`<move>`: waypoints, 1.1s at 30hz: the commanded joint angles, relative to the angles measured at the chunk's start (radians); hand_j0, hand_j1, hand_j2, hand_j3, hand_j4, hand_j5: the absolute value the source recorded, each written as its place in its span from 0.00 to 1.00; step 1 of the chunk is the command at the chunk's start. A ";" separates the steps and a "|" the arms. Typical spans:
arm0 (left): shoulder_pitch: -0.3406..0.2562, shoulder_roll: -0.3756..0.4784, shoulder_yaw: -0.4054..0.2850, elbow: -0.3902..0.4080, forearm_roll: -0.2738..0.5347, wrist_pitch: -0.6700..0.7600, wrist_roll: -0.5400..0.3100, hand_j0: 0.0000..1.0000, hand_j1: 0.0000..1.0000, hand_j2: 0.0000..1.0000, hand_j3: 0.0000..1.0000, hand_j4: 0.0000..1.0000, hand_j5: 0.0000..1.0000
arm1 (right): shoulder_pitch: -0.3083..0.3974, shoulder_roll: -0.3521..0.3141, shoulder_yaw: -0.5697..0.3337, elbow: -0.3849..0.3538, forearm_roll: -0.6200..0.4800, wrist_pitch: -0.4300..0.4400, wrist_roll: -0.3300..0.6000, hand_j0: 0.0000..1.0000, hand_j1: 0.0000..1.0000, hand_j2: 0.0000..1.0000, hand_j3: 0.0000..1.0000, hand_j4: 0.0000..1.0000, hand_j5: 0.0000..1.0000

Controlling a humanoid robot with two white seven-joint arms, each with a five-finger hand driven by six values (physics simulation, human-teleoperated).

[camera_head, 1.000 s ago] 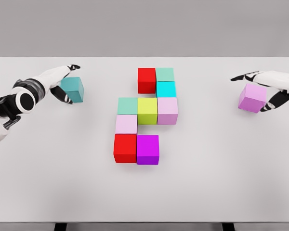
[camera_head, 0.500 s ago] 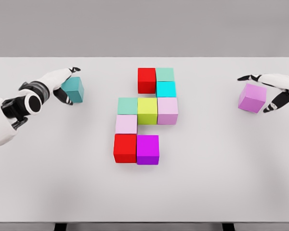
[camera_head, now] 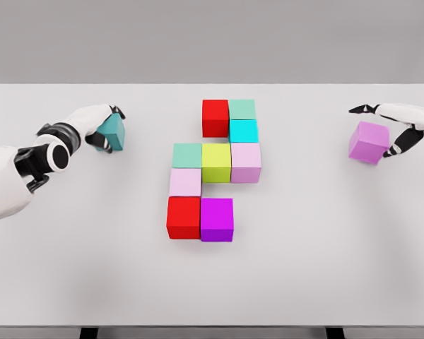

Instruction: Assemble the squares on the desktop into the number 2

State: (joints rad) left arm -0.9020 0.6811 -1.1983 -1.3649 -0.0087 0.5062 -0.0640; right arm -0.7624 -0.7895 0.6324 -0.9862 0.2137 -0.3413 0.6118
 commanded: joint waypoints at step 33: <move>-0.198 -0.318 -0.007 0.191 0.047 0.075 -0.126 0.33 0.33 0.33 0.33 0.33 0.33 | -0.021 0.035 0.006 0.069 0.042 -0.110 -0.001 0.59 0.59 0.59 0.59 0.59 0.59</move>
State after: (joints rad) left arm -1.0999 0.3745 -1.2055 -1.1739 0.0427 0.5820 -0.1646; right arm -0.7839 -0.7536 0.6402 -0.9162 0.2597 -0.4373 0.6113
